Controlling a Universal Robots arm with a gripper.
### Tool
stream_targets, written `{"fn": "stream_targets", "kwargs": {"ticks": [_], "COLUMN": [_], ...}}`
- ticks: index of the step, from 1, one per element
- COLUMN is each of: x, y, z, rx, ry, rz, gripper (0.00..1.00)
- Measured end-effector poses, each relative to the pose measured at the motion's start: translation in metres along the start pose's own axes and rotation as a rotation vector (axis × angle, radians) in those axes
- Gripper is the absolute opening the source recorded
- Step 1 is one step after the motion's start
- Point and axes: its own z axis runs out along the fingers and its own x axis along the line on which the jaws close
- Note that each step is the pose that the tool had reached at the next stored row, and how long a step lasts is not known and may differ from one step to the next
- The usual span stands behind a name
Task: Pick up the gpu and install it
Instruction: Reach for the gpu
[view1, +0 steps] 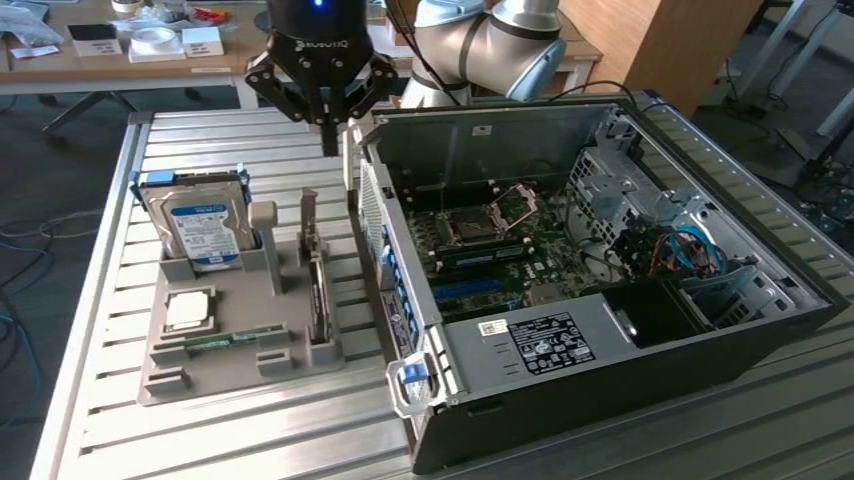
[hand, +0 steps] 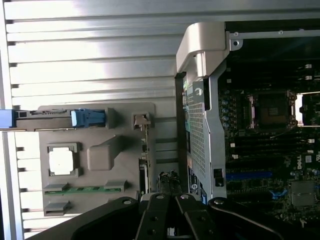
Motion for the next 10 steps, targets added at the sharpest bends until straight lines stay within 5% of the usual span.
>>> {"fn": "stream_targets", "kwargs": {"ticks": [10], "x": [0.017], "y": [-0.0014], "z": [-0.0003], "rx": [-0.0001], "ry": [0.0], "rz": [0.0], "gripper": [0.11]}}
